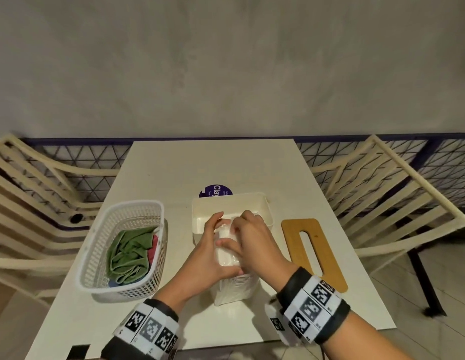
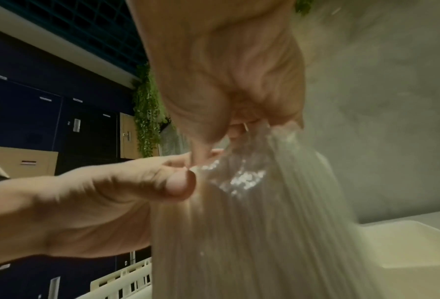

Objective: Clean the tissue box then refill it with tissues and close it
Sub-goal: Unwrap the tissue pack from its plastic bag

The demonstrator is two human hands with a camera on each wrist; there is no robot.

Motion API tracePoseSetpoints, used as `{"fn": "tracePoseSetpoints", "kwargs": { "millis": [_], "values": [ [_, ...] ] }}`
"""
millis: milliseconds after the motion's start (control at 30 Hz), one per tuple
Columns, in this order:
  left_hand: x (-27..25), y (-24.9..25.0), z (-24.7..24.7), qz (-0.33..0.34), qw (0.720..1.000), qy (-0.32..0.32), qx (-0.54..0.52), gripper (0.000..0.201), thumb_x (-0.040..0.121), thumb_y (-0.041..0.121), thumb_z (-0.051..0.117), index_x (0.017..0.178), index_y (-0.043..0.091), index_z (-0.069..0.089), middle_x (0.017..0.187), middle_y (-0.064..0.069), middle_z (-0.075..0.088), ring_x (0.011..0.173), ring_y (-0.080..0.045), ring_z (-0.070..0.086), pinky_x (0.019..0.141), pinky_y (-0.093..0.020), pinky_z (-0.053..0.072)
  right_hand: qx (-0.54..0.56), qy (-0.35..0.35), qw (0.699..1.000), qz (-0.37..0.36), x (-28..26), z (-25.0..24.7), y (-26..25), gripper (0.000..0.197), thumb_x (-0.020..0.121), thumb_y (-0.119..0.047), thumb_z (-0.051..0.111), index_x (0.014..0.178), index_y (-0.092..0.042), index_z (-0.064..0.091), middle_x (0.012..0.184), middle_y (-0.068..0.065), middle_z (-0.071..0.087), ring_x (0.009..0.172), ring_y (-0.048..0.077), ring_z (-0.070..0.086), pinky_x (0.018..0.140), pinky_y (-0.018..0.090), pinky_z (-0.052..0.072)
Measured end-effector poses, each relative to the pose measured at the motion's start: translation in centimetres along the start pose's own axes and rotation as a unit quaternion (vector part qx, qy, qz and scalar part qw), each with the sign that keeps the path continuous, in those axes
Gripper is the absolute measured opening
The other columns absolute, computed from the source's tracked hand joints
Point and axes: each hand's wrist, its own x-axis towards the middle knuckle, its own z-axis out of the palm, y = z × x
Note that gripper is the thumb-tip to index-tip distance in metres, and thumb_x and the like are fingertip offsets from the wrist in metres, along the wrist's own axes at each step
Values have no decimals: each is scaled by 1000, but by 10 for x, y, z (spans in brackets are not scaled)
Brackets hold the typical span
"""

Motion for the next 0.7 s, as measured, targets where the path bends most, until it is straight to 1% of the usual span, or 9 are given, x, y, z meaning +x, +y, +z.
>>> {"fn": "tracePoseSetpoints", "kwargs": {
  "millis": [100, 167, 200, 333, 433, 500, 567, 633, 700],
  "values": [
    [0, 2, 2, 0, 1000, 2, -2, 112, 55, 30, 83, 134, 51, 6, 141, 9, 38, 127, -10, 45, 107, -38, 41, -25, 1, 999, 36, 5, -6, -4, 25, 84, -31, 66, 97, -11, 59, 93, 6, 58, 91, 23, 50, 71, 29, 37],
    [0, 4, 4, -6, 1000, 6, 0, 110, 59, 26, 84, 136, 46, 9, 145, 10, 34, 132, -11, 39, 110, -39, 37, 54, 16, 996, 65, 6, -12, 1, 10, 83, -17, 65, 90, -18, 58, 76, 1, 59, 75, 17, 53, 63, 26, 36],
    [0, 5, 4, -9, 1000, 8, 0, 108, 61, 25, 84, 137, 45, 10, 145, 10, 33, 133, -12, 38, 111, -39, 36, 121, 16, 988, 91, 6, -16, 6, 13, 82, -12, 67, 87, -20, 57, 70, 0, 58, 67, 14, 53, 61, 25, 38],
    [1, 2, 0, -6, 1000, 10, 2, 99, 61, 23, 84, 129, 51, 18, 135, 16, 37, 126, -11, 44, 108, -40, 40, 366, 38, 915, 167, -2, -38, 27, 23, 79, 2, 69, 84, -17, 56, 60, 2, 54, 59, 15, 55, 62, 29, 49],
    [-1, -3, -3, -14, 1000, 11, 11, 95, 61, 26, 84, 130, 49, 22, 136, 15, 36, 126, -11, 42, 108, -39, 39, 445, 85, 872, 183, -8, -51, 43, 20, 84, 5, 62, 90, -14, 56, 61, 2, 53, 55, 17, 61, 56, 32, 52],
    [-3, -5, -4, -12, 1000, 16, 10, 94, 61, 26, 84, 130, 47, 25, 135, 15, 37, 125, -10, 42, 107, -36, 40, 422, 98, 885, 169, -10, -52, 48, 19, 88, 4, 59, 91, -15, 57, 69, 2, 52, 55, 13, 63, 55, 32, 53],
    [-3, -6, -4, -11, 1000, 19, 5, 93, 60, 24, 84, 128, 49, 25, 134, 13, 39, 124, -9, 44, 105, -32, 41, 363, 89, 917, 138, -13, -51, 48, 19, 90, 3, 55, 86, -14, 62, 78, 2, 53, 59, 9, 58, 53, 23, 51],
    [-3, -6, -5, -13, 1000, 19, -1, 93, 60, 22, 85, 124, 55, 26, 134, 11, 40, 123, -9, 46, 104, -32, 42, 317, 38, 943, 98, -15, -52, 49, 25, 91, 4, 52, 79, -13, 66, 87, 4, 59, 65, 11, 56, 53, 16, 48],
    [-4, -7, -6, -17, 1000, 17, -6, 93, 60, 19, 84, 123, 55, 26, 135, 8, 42, 121, -10, 47, 103, -33, 43, 271, -42, 958, 86, -15, -54, 60, 30, 90, 4, 53, 74, -16, 69, 87, 2, 60, 66, 15, 57, 60, 21, 50]
  ]
}}
